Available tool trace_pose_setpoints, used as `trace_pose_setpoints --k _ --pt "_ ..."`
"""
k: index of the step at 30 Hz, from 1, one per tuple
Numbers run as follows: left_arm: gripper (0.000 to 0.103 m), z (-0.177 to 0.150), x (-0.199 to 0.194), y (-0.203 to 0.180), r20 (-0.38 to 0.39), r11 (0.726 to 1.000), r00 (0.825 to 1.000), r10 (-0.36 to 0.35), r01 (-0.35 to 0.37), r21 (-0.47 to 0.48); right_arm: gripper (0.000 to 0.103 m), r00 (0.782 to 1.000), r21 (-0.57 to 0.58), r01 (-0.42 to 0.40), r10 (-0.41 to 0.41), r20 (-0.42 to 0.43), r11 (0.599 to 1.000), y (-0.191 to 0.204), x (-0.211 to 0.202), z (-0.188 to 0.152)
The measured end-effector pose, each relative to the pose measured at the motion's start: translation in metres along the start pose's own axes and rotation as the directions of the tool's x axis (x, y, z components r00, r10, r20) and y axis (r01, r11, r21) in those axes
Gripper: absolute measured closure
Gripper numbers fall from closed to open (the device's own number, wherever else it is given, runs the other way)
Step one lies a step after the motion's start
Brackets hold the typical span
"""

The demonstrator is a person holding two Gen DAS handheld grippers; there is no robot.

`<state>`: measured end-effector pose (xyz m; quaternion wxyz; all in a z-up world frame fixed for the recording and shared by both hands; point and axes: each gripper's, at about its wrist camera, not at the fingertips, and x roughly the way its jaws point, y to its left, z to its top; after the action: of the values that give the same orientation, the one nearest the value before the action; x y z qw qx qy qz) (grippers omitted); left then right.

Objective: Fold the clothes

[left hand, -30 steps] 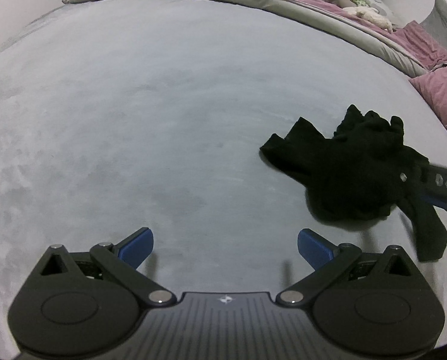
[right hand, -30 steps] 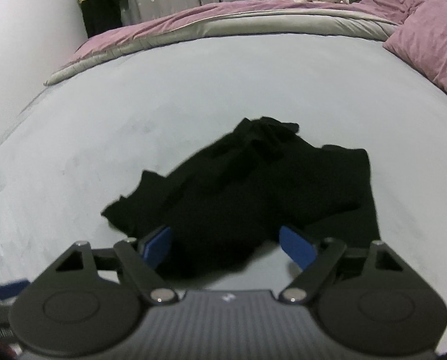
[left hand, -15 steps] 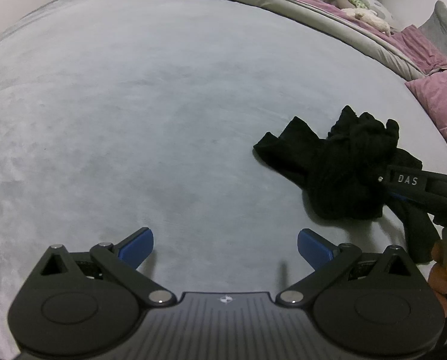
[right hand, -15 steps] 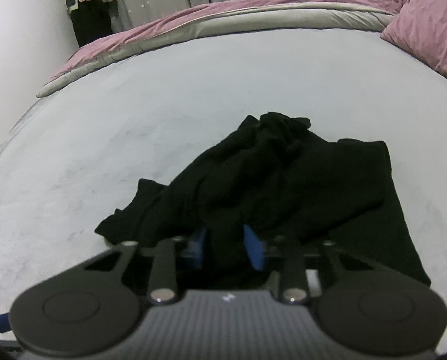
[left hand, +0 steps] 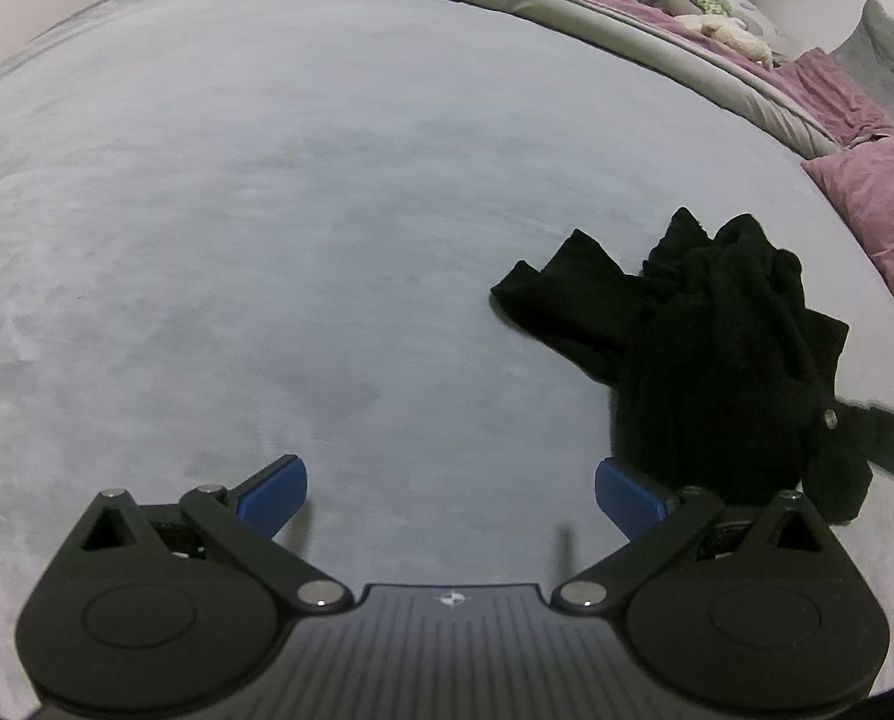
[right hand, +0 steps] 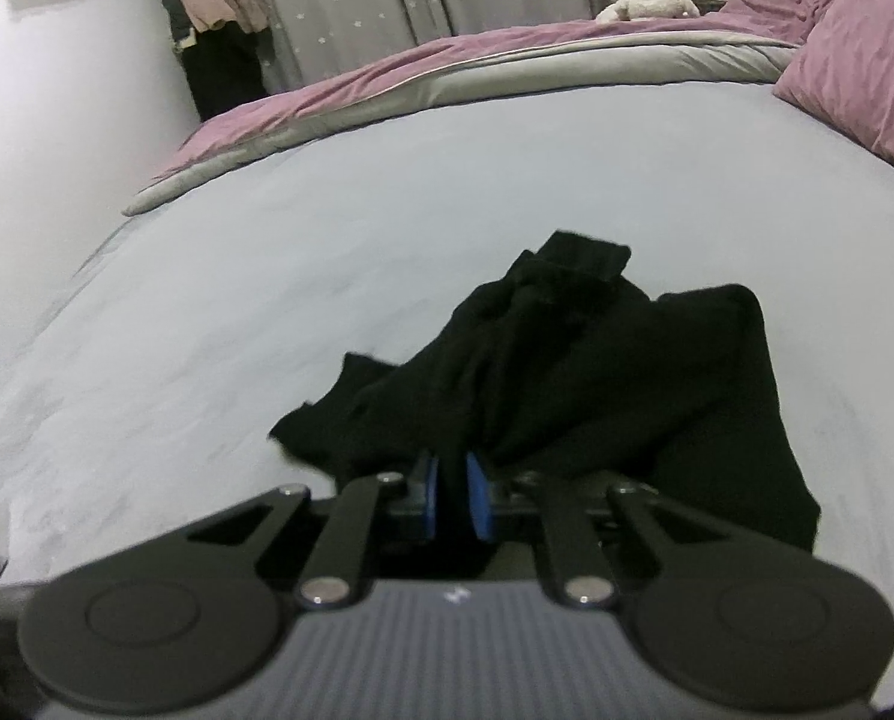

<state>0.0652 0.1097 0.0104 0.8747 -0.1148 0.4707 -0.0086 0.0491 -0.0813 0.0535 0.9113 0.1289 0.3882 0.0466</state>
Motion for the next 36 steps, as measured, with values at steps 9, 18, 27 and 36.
trace_pose_setpoints --k 9,18,27,36 --pt "0.000 -0.004 0.003 -0.011 -0.018 1.000 1.000 -0.023 0.024 0.021 0.092 0.998 0.000 -0.058 0.058 -0.024 0.998 -0.003 -0.037 -0.033" --pt "0.000 -0.014 0.000 -0.030 -0.022 0.991 0.993 -0.119 0.120 0.052 0.093 0.991 0.008 -0.103 0.104 -0.084 0.995 -0.013 -0.055 -0.067" --pt "0.001 -0.023 0.000 -0.033 -0.014 0.983 0.984 -0.180 0.180 0.032 0.093 0.976 0.041 -0.166 0.170 -0.136 0.985 -0.026 -0.057 -0.080" --pt "0.007 -0.030 0.002 -0.041 -0.003 0.971 0.972 -0.237 0.237 0.030 0.093 0.959 0.024 -0.210 0.211 -0.190 0.977 -0.025 -0.061 -0.084"
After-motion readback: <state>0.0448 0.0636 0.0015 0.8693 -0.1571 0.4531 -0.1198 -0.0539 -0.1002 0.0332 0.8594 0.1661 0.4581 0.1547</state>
